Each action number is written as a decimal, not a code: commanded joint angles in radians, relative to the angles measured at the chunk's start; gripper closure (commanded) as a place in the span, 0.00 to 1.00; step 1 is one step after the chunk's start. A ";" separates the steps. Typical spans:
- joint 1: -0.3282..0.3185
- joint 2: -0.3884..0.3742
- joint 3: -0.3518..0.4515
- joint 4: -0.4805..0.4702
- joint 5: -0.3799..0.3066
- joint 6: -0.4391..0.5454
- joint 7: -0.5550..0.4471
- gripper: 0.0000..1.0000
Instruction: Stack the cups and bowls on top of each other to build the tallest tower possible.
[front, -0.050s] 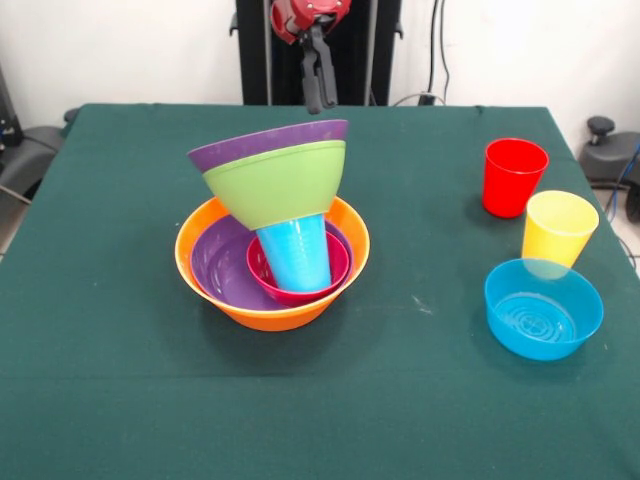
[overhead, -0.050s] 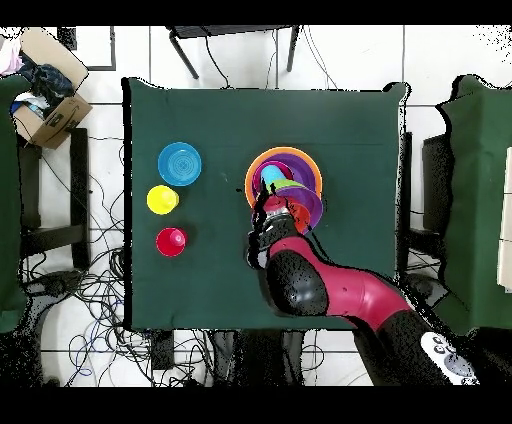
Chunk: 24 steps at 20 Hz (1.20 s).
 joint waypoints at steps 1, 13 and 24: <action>-0.010 0.055 -0.012 0.082 -0.081 -0.037 0.065 0.00; -0.019 0.041 0.029 0.076 -0.086 -0.055 0.081 0.00; 0.089 0.218 -0.160 -0.062 -0.145 -0.196 0.012 0.00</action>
